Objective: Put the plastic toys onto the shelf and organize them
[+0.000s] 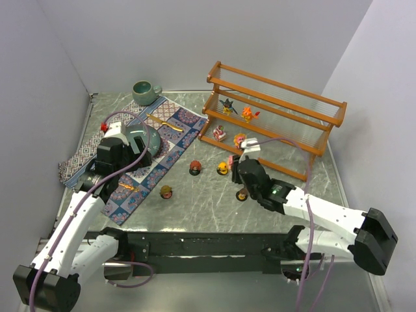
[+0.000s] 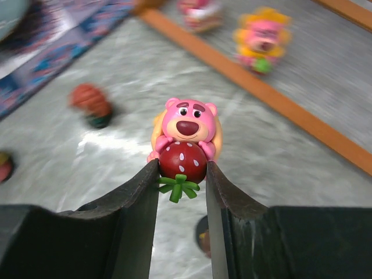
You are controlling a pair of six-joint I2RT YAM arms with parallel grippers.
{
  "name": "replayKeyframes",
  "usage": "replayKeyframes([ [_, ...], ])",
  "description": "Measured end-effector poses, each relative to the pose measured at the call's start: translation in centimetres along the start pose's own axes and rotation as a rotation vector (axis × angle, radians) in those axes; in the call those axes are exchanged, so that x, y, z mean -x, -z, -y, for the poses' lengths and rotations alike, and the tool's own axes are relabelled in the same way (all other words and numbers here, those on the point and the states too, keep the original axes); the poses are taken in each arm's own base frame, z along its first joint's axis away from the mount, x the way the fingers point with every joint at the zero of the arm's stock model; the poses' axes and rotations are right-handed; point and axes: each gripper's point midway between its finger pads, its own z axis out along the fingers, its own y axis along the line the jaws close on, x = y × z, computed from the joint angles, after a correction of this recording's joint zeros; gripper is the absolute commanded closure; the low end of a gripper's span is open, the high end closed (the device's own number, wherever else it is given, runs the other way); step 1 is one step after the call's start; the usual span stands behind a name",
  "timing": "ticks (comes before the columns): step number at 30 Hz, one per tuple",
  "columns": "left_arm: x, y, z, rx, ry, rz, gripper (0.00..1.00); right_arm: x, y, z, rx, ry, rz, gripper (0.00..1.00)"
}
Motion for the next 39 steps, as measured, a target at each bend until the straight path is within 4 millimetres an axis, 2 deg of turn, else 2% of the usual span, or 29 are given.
replayKeyframes([
  [3, -0.1, -0.1, 0.0, 0.001, 0.000, -0.001, 0.03, -0.6, -0.5, 2.5, -0.097, -0.042, -0.014, 1.00],
  [9, 0.0, -0.1, 0.0, -0.001, 0.000, 0.002, 0.02, -0.8, -1.9, 6.1, -0.230, -0.121, -0.023, 1.00],
  [14, -0.1, -0.1, 0.0, 0.000, 0.000, 0.000, 0.02, -2.1, -3.2, 8.4, -0.318, -0.142, -0.066, 1.00],
  [18, -0.1, -0.1, 0.0, 0.000, 0.001, 0.000, 0.01, -3.6, -4.2, 9.6, -0.371, -0.143, -0.114, 1.00],
  [23, -0.1, -0.2, 0.0, 0.000, 0.001, -0.001, 0.01, -4.1, -5.2, 10.6, -0.409, -0.176, -0.121, 1.00],
  [27, -0.2, -0.3, 0.0, -0.002, 0.001, -0.007, 0.01, -3.9, -5.7, 11.5, -0.435, -0.206, -0.110, 1.00],
  [34, -0.2, -0.3, 0.0, -0.003, 0.001, -0.010, 0.01, -2.3, -7.0, 13.0, -0.476, -0.261, -0.068, 1.00],
  [39, -0.3, -0.4, 0.0, -0.002, 0.000, -0.014, 0.01, -2.3, -7.9, 13.8, -0.499, -0.280, -0.068, 1.00],
])
